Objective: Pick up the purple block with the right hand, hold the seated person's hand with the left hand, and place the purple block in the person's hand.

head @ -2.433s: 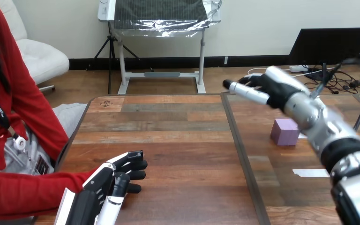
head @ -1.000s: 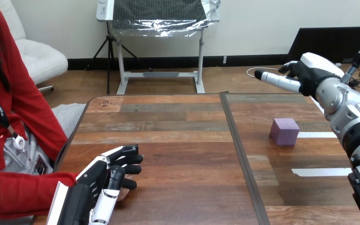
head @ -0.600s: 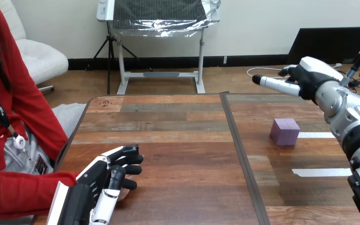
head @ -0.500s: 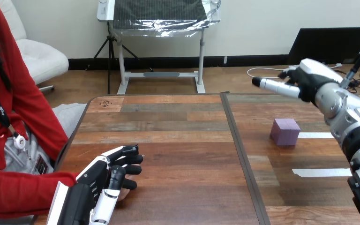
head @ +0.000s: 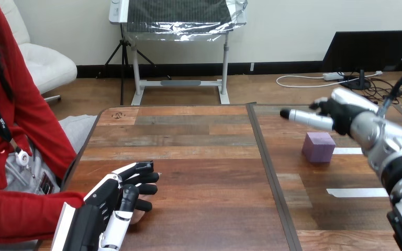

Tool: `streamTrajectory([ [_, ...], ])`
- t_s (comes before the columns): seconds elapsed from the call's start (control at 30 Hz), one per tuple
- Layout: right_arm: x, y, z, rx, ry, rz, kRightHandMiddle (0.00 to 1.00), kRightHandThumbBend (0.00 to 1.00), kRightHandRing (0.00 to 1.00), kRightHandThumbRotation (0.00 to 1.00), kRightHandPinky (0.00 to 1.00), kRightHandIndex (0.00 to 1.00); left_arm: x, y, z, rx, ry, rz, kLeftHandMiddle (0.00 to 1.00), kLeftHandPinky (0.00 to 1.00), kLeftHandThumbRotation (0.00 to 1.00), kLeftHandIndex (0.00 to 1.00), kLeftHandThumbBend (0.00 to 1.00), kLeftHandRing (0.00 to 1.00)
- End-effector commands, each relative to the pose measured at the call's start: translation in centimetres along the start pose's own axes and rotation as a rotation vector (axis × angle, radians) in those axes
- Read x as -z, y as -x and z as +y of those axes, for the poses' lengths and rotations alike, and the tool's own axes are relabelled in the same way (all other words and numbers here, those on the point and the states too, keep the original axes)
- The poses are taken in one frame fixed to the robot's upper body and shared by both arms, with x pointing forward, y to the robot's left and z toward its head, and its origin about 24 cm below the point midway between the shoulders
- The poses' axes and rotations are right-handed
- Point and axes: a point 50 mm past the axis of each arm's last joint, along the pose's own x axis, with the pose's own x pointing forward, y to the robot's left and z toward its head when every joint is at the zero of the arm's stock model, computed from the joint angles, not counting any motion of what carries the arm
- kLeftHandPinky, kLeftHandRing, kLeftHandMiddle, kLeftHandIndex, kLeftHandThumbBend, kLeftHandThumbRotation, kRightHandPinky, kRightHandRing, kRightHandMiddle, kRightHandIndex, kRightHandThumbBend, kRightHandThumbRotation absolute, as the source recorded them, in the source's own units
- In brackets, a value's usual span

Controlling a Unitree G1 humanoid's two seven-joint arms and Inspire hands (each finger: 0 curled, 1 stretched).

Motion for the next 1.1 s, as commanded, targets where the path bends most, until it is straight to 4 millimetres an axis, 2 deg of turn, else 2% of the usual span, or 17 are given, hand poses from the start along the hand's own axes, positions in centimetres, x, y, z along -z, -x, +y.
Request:
streamTrajectory([
  [0.0, -0.9, -0.1, 0.0, 0.005, 0.000, -0.027, 0.92, 0.79, 0.91, 1.00, 0.83, 0.94, -1.3, -1.5, 0.1, -0.002, 0.005, -0.110, 0.71, 0.58, 0.90, 0.73, 0.39, 0.68],
  [0.67, -0.5, -0.2, 2.1, -0.047, 0.003, -0.014, 0.95, 0.84, 0.92, 1.00, 0.87, 0.95, -1.4, -1.4, 0.1, -0.003, -0.003, -0.113, 0.71, 0.57, 0.90, 0.73, 0.39, 0.67],
  [1.07, 0.0, -0.2, 3.1, -0.064, 0.001, -0.012, 0.92, 0.81, 0.90, 1.00, 0.83, 0.94, -1.4, -1.4, 0.1, 0.001, 0.006, -0.114, 0.71, 0.57, 0.90, 0.73, 0.39, 0.67],
])
